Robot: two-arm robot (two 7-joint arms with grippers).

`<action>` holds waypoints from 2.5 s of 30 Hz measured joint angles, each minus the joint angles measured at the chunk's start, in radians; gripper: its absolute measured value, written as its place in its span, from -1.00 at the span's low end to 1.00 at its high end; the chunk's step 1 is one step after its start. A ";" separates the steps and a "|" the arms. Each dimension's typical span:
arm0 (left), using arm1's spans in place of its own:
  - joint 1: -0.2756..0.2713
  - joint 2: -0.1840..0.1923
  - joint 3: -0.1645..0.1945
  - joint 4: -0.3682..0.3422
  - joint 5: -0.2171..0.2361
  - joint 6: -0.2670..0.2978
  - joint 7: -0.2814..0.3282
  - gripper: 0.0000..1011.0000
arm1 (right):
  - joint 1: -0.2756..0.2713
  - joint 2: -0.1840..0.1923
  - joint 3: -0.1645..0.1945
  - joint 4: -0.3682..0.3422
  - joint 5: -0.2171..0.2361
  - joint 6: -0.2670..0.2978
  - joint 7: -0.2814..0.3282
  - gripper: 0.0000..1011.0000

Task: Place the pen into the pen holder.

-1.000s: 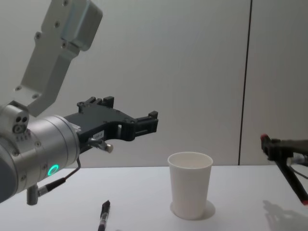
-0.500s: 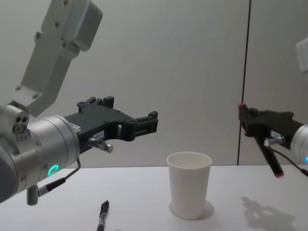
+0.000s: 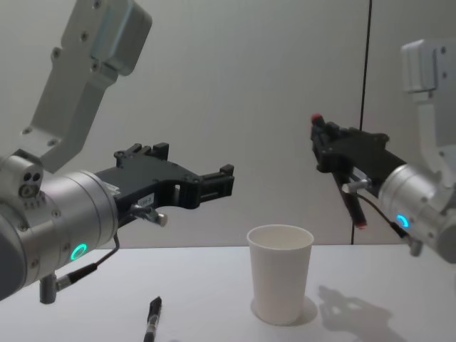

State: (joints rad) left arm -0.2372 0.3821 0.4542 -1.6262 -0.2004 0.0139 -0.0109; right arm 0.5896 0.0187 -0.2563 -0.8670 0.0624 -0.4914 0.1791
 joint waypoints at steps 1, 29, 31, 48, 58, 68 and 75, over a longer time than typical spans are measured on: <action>0.000 0.000 0.000 0.000 0.000 0.000 0.000 0.98 | 0.015 -0.008 -0.004 0.028 -0.001 -0.025 0.000 -0.65; 0.000 0.000 0.000 0.000 0.000 0.000 0.000 0.98 | 0.258 -0.126 -0.051 0.543 -0.026 -0.402 -0.056 -0.65; 0.000 0.000 0.000 0.000 0.000 0.000 0.000 0.98 | 0.274 -0.135 -0.055 0.581 -0.031 -0.425 -0.067 -0.65; 0.000 0.000 0.000 0.000 0.000 0.000 0.000 0.98 | 0.337 -0.176 -0.076 0.735 -0.064 -0.517 -0.139 -0.65; 0.000 0.000 0.000 0.000 0.000 0.000 0.000 0.98 | 0.348 -0.188 -0.086 0.769 -0.089 -0.526 -0.185 -0.65; 0.000 0.000 0.000 0.000 0.000 0.000 0.000 0.98 | 0.353 -0.194 -0.094 0.782 -0.109 -0.531 -0.217 -0.65; 0.000 0.000 0.000 0.000 0.000 0.000 0.000 0.98 | 0.355 -0.199 -0.097 0.787 -0.119 -0.533 -0.234 -0.57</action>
State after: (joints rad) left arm -0.2372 0.3821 0.4542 -1.6262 -0.2004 0.0139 -0.0109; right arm 0.9443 -0.1806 -0.3531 -0.0796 -0.0570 -1.0240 -0.0550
